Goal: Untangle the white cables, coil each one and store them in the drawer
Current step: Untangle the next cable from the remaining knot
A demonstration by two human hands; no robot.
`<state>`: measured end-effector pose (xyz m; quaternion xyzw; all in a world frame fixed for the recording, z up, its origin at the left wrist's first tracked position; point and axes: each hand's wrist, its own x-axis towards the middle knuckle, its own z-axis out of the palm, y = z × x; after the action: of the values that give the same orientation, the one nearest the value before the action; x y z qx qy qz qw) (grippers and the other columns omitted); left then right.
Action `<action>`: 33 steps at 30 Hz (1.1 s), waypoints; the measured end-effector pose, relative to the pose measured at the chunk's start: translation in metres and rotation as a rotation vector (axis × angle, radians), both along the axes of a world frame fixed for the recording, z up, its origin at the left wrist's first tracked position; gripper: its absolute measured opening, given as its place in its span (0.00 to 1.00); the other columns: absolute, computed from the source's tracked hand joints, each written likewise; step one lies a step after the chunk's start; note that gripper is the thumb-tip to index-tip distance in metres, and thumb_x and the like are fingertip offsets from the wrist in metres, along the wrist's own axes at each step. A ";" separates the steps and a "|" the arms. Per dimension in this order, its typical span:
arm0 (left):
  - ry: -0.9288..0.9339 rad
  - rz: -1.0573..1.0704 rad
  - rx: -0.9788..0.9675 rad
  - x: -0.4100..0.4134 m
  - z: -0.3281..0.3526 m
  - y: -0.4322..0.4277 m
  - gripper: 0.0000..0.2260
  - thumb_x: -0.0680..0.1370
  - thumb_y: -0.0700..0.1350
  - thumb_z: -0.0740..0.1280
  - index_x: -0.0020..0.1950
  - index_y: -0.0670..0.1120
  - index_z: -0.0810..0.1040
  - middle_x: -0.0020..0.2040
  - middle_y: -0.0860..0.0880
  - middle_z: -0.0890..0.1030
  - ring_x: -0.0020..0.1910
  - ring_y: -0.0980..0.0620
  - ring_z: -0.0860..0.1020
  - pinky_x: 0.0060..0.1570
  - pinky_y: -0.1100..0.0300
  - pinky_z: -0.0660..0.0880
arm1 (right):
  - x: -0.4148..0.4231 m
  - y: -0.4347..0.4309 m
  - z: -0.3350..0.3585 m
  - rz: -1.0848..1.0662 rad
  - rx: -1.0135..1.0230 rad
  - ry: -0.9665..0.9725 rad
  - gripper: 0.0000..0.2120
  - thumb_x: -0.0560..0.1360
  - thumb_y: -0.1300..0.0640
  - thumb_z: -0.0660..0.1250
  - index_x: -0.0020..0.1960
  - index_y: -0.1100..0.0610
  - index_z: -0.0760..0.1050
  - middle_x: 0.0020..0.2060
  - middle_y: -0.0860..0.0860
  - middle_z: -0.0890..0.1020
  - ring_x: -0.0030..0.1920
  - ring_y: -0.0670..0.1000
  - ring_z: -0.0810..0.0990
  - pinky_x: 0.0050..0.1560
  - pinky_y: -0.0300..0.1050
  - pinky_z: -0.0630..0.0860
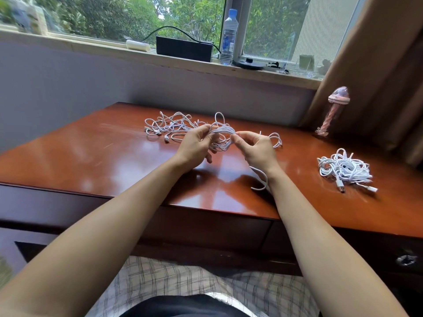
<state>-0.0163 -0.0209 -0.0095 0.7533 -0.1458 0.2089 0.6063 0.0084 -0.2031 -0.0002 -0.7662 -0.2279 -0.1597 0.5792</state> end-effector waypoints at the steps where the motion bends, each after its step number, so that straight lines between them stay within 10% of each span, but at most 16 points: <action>1: 0.002 -0.001 -0.011 0.000 0.000 0.000 0.07 0.84 0.37 0.62 0.58 0.40 0.79 0.41 0.47 0.80 0.30 0.55 0.77 0.22 0.60 0.75 | 0.001 0.000 -0.001 0.014 0.019 0.008 0.06 0.77 0.58 0.73 0.52 0.60 0.83 0.34 0.42 0.83 0.31 0.36 0.76 0.37 0.29 0.70; 7: 0.031 -0.016 -0.152 -0.001 0.003 -0.002 0.08 0.84 0.38 0.61 0.49 0.43 0.79 0.37 0.48 0.79 0.29 0.49 0.73 0.22 0.61 0.71 | 0.000 0.000 0.000 0.083 0.063 0.028 0.09 0.80 0.62 0.69 0.53 0.68 0.81 0.24 0.38 0.78 0.26 0.36 0.74 0.32 0.27 0.68; 16: 0.081 0.031 -0.119 -0.002 0.003 -0.002 0.07 0.84 0.39 0.63 0.55 0.39 0.80 0.34 0.53 0.77 0.26 0.57 0.72 0.20 0.62 0.67 | -0.002 0.000 0.001 0.066 0.067 0.004 0.03 0.77 0.56 0.73 0.46 0.49 0.83 0.33 0.41 0.84 0.39 0.46 0.76 0.42 0.39 0.72; 22: 0.101 0.023 -0.187 0.000 0.003 -0.002 0.07 0.84 0.39 0.64 0.49 0.42 0.81 0.28 0.55 0.76 0.25 0.57 0.71 0.19 0.63 0.68 | -0.005 0.001 0.004 0.092 0.080 0.087 0.06 0.81 0.61 0.67 0.55 0.61 0.81 0.27 0.38 0.80 0.27 0.38 0.74 0.32 0.29 0.69; 33: 0.196 0.052 -0.420 0.005 0.007 0.005 0.08 0.84 0.42 0.65 0.54 0.38 0.79 0.34 0.47 0.71 0.24 0.57 0.70 0.21 0.63 0.67 | -0.008 -0.004 0.004 0.190 0.011 0.121 0.04 0.79 0.59 0.71 0.51 0.58 0.83 0.34 0.55 0.75 0.30 0.49 0.72 0.31 0.41 0.72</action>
<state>-0.0114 -0.0162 -0.0021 0.6309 -0.0202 0.1761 0.7554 0.0001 -0.2075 0.0038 -0.7462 -0.2632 -0.0585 0.6086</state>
